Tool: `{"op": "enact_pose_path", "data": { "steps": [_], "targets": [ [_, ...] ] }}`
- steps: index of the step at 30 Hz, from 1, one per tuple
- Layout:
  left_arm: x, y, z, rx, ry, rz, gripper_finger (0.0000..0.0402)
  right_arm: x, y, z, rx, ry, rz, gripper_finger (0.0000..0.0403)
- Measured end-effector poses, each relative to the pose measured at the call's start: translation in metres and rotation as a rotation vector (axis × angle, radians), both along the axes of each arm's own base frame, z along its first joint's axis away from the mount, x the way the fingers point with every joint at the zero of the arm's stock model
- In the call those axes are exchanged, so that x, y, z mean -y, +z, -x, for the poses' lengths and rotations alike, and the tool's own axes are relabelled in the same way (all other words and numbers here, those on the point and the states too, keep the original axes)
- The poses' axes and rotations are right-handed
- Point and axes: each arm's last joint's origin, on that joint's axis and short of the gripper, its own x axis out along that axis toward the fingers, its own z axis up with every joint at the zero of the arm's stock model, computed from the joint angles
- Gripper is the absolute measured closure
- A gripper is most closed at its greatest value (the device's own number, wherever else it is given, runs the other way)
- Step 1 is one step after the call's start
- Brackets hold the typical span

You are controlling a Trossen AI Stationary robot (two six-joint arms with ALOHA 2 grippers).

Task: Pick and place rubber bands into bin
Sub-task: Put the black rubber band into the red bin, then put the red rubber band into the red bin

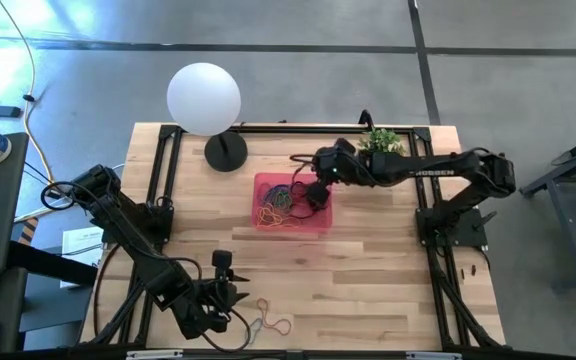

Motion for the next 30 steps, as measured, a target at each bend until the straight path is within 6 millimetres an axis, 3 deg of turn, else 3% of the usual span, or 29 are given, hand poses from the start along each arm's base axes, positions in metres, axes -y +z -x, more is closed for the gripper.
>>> {"op": "enact_pose_path", "data": {
  "steps": [9, 18, 22, 30],
  "targets": [
    [-0.001, 0.000, 0.000, 0.010, 0.010, -0.016, 0.0254, -0.002, -0.038, 0.010, 0.015, -0.009, -0.103, 0.0402],
    [-0.001, 0.000, 0.000, 0.010, 0.011, -0.017, 0.0254, -0.003, -0.046, 0.011, 0.061, 0.006, -0.150, 0.0393],
    [-0.001, 0.000, 0.000, 0.010, 0.012, -0.017, 0.0254, -0.006, -0.046, 0.009, 0.071, 0.079, -0.215, 0.0353],
    [-0.001, 0.000, 0.000, 0.009, 0.011, -0.018, 0.0254, -0.007, -0.048, 0.011, 0.059, 0.068, -0.281, 0.0229]
  ]
}}
